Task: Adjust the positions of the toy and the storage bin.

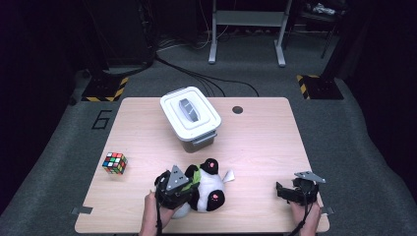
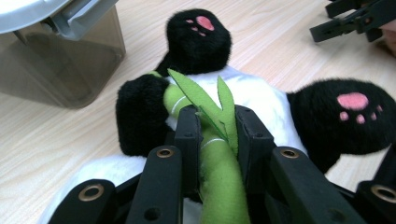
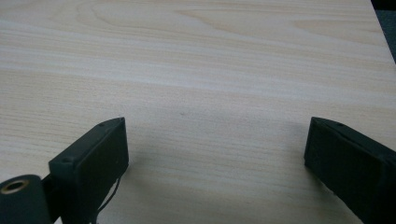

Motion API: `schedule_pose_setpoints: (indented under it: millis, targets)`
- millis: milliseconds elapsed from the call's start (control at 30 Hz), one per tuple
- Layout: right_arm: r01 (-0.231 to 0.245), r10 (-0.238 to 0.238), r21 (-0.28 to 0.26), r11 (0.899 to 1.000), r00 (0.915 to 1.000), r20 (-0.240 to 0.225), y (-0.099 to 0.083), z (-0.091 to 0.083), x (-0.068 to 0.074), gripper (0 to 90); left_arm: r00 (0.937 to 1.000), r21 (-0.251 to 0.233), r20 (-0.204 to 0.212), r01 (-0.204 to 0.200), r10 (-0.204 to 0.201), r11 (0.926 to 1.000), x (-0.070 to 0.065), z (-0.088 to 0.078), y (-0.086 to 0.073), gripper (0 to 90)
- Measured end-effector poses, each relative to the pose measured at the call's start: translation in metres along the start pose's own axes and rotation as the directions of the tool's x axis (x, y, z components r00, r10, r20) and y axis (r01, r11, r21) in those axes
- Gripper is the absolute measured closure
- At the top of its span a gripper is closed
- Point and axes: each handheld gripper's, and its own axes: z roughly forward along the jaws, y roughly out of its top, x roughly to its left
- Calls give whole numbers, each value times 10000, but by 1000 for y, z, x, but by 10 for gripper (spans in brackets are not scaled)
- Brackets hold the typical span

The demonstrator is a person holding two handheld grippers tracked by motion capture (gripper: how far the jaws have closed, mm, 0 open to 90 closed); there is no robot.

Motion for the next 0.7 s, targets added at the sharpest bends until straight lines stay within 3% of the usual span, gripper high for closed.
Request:
schedule_pose_setpoints:
  millis: [133, 367, 700]
  targets:
    - [-12, 12, 0, 10000, 10000, 8, 0, 0, 0, 55, 9978, 36, 568, -358, 356, 9994, 11, -7, 2, 744]
    - [4, -4, 16, 10000, 10000, 28, 0, 0, 0, 55, 9929, -56, 966, -696, 699, 9976, 31, -20, 9, 744]
    - [1, -1, 30, 10000, 10000, 50, 0, 0, 0, 56, 9811, -113, 1568, -1132, 1135, 9935, 60, -29, 11, 743]
